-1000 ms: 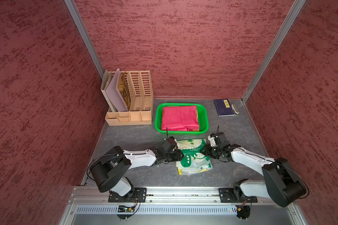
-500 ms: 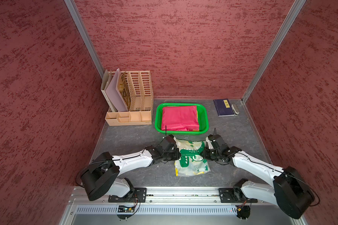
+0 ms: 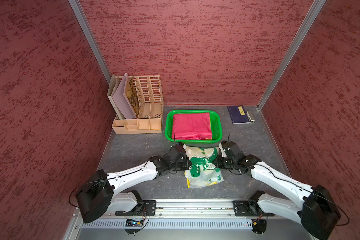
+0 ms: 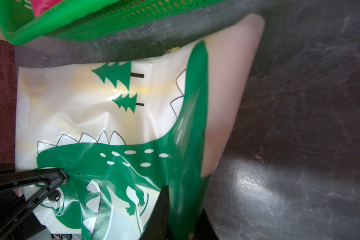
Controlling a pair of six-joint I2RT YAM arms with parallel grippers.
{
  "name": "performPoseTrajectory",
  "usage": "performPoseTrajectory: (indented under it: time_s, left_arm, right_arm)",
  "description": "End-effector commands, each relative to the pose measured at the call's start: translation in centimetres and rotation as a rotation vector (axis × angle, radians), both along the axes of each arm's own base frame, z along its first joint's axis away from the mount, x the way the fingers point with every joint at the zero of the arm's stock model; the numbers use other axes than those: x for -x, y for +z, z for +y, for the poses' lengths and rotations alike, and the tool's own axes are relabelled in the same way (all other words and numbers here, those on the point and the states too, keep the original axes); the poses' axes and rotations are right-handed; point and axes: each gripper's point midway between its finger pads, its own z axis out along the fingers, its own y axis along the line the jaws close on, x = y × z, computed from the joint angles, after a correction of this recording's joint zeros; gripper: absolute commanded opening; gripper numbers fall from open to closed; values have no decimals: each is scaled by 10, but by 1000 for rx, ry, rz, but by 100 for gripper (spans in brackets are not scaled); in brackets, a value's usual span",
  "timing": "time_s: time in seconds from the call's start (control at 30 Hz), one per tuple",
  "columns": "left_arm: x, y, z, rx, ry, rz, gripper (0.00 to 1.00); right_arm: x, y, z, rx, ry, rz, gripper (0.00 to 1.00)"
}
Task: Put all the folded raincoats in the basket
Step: Pick up the raincoat from the center of the board, then place the raincoat in the basket.
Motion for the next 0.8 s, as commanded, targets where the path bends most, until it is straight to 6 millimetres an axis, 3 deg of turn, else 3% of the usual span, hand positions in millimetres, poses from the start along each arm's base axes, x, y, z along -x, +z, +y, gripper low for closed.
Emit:
performPoseTrajectory:
  time_s: [0.0, 0.5, 0.77]
  left_arm:
    - [-12, 37, -7, 55, 14, -97, 0]
    - [-6, 91, -5, 164, 8, -219, 0]
    - [-10, 149, 5, 205, 48, -338, 0]
  right_arm:
    - [6, 25, 12, -44, 49, -21, 0]
    - [13, 149, 52, -233, 142, -173, 0]
    - [-1, 198, 73, -254, 176, -229, 0]
